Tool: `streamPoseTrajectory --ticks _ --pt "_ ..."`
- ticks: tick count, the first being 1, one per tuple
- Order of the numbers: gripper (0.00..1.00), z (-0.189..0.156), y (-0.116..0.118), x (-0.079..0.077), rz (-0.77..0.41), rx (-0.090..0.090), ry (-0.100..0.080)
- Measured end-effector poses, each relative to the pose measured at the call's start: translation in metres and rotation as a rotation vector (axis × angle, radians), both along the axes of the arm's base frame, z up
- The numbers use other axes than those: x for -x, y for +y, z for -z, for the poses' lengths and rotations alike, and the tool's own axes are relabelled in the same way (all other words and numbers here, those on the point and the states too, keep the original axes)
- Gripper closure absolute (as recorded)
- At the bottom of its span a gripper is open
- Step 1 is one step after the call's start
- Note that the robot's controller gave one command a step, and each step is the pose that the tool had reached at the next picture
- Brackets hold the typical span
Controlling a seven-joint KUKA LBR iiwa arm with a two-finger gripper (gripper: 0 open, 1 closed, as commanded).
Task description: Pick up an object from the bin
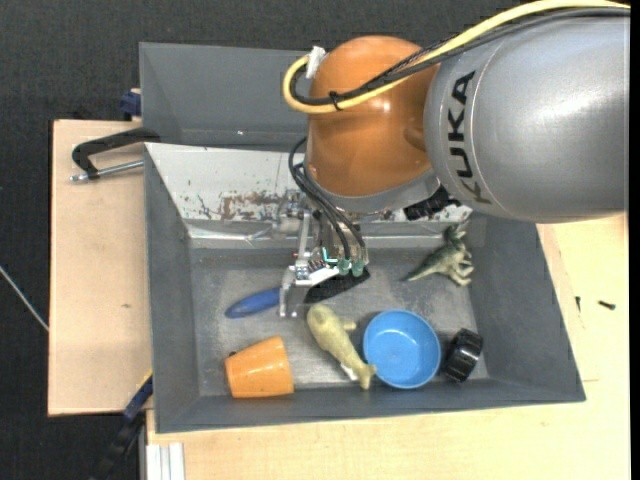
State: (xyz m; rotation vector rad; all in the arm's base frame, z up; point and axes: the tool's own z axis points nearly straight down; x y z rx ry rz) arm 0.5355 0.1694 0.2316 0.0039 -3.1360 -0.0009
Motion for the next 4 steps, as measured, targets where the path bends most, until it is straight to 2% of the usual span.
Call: streamPoseTrajectory --ticks 1,4 --pt "0.0 0.1594 -0.0759 -0.0497 -0.119 -0.003 -0.014" --pt "0.0 0.1551 -0.0725 -0.0518 -0.117 -0.001 -0.007"
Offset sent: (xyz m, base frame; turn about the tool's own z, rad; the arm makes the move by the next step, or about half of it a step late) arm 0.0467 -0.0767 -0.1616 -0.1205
